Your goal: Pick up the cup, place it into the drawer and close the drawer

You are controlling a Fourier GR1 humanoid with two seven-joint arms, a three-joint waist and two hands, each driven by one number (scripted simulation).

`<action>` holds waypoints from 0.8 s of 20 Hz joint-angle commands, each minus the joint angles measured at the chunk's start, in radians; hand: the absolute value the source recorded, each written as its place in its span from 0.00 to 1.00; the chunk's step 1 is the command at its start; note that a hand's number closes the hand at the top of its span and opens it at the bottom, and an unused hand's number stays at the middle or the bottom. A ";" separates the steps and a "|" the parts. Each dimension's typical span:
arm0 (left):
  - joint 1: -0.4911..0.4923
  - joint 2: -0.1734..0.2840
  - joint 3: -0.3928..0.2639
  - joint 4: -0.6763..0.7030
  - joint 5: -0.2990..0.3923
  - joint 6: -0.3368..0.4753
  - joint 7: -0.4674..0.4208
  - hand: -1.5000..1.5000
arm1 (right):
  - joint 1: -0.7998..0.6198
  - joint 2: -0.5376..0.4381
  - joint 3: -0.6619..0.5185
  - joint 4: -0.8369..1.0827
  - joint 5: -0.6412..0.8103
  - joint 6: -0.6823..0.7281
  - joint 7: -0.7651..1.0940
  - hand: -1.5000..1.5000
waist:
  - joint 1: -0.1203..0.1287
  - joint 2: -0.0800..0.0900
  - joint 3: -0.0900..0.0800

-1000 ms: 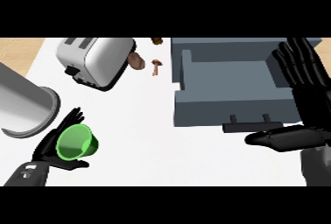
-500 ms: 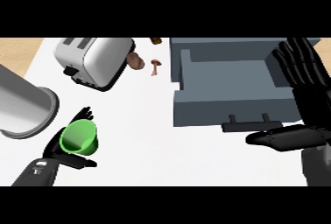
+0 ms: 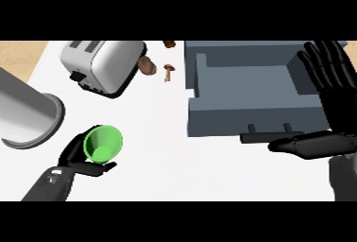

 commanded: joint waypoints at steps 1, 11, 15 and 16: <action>-0.007 -0.017 0.023 -0.030 0.008 0.035 -0.208 1.00 | 0.044 -0.003 0.000 -0.006 0.005 0.017 -0.033 0.00 | -0.009 0.001 0.000; -0.029 -0.135 0.297 -0.051 0.220 0.461 -0.207 1.00 | 0.019 -0.003 -0.020 0.021 -0.004 0.009 -0.034 0.00 | 0.011 -0.002 0.003; -0.076 -0.160 0.268 -0.079 0.220 0.316 -0.236 1.00 | 0.049 -0.010 -0.025 -0.015 -0.004 0.015 -0.035 0.00 | 0.008 -0.008 0.004; -0.104 -0.151 0.261 -0.089 0.223 0.288 -0.198 1.00 | 0.081 0.000 -0.004 -0.040 0.011 0.013 -0.026 0.00 | 0.007 -0.010 0.004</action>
